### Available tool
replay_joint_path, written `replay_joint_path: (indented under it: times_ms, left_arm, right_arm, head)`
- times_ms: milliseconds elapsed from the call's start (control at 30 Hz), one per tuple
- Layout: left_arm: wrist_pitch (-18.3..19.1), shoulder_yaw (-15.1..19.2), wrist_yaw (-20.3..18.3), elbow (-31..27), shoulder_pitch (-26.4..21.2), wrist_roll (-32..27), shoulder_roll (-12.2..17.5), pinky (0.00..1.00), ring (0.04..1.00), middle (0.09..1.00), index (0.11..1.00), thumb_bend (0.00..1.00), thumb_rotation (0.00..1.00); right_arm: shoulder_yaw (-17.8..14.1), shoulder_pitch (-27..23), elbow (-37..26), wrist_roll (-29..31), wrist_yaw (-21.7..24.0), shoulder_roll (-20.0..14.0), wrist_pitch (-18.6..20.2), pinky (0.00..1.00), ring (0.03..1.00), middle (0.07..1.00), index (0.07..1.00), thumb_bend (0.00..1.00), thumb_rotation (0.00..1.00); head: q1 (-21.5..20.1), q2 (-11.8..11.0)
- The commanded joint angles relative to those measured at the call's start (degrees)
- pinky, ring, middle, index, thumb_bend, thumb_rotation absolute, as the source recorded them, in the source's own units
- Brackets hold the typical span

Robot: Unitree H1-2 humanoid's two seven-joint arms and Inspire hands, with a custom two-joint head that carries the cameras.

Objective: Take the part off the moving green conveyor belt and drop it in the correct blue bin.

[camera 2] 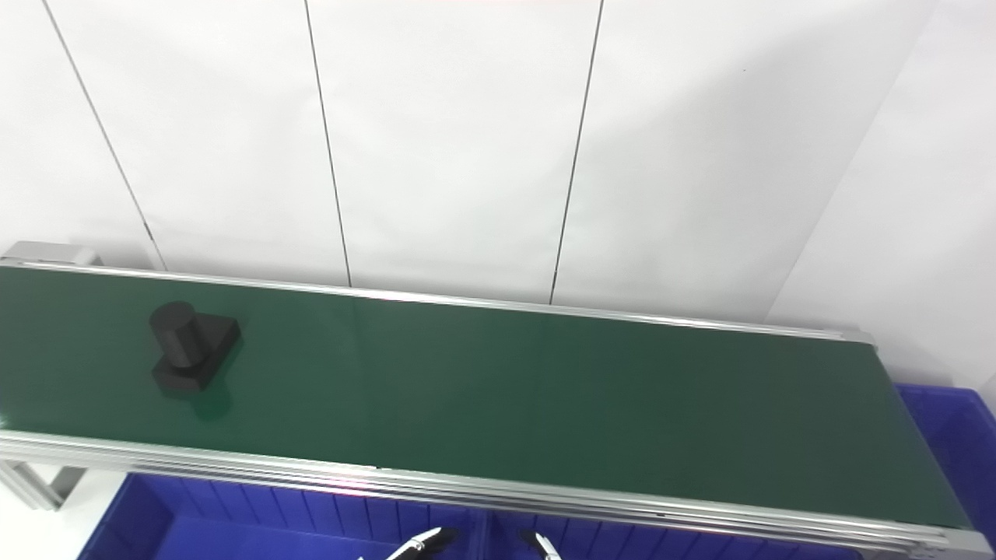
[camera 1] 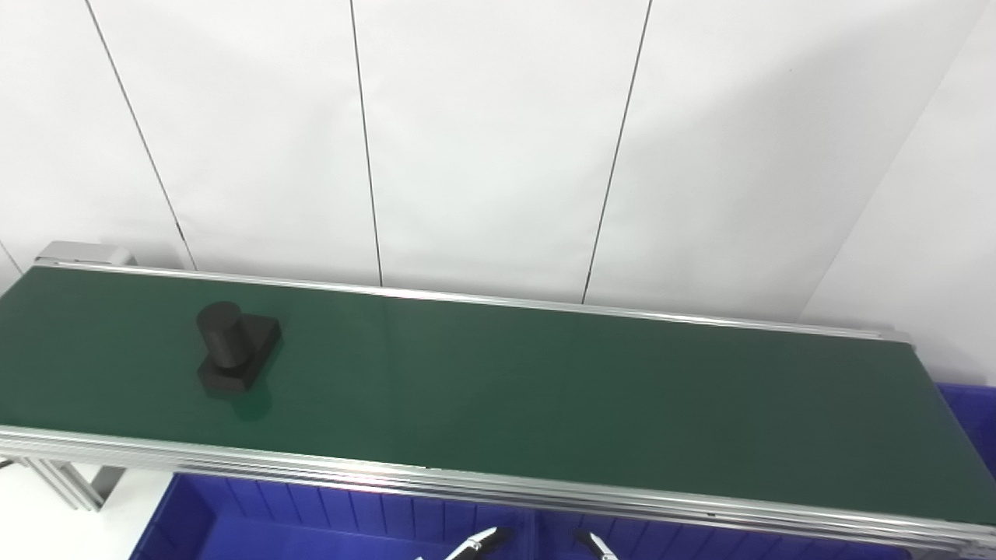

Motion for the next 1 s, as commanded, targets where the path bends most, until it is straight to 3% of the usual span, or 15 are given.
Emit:
replay_joint_path:
  times_ms: [0,300,567,700,733,800,967]
  left_arm:
    - [-1.82,-0.18,1.79,-0.65,-1.31,1.14,-0.54,0.85,0.865,0.875,0.850,0.89,1.00]
    - [-1.82,-1.29,3.38,-0.12,-1.87,1.98,-0.71,0.84,0.860,0.870,0.844,0.90,1.00]
    - [-1.82,-2.27,4.13,0.58,-2.47,1.73,-1.02,0.84,0.859,0.868,0.845,0.92,0.99]
    - [-1.82,-2.91,4.67,1.03,-2.82,1.82,-1.40,0.84,0.860,0.870,0.847,0.92,0.99]
    - [-1.82,-3.10,4.73,1.21,-2.94,1.76,-1.50,0.84,0.860,0.871,0.847,0.91,0.98]
    - [-1.82,-3.49,5.19,1.66,-3.28,1.97,-1.71,0.85,0.858,0.870,0.846,0.92,0.98]
    - [-1.82,-4.28,6.08,2.34,-4.14,2.17,-2.06,0.84,0.853,0.866,0.841,0.90,0.97]
  right_arm:
    - [0.20,-0.68,-0.63,0.22,-0.75,-0.24,-3.02,1.00,0.976,0.950,0.913,0.83,1.00]
    - [0.19,-0.57,-0.52,0.39,-0.76,-0.89,-3.02,1.00,0.978,0.959,0.922,0.85,1.00]
    - [-0.67,0.04,-1.56,2.08,0.14,-0.81,-3.02,1.00,0.965,0.953,0.919,0.84,1.00]
    - [-1.97,1.05,-3.19,3.62,0.57,-0.58,-3.02,0.92,0.894,0.912,0.890,0.85,0.99]
    - [-2.05,1.38,-4.24,3.28,0.14,-0.87,-3.02,0.91,0.883,0.904,0.885,0.86,0.99]
    - [-1.84,2.28,-8.23,1.57,-1.34,-1.95,-3.02,0.78,0.818,0.851,0.840,0.87,0.96]
    - [-1.57,4.08,-19.97,0.81,-1.24,-4.31,-3.02,0.69,0.747,0.799,0.802,0.86,0.91]
  head:
    - [0.45,0.10]
    - [2.82,0.46]
    - [2.06,0.58]
    - [2.03,0.51]
    - [2.10,0.55]
    - [2.17,0.59]
    - [2.00,0.49]
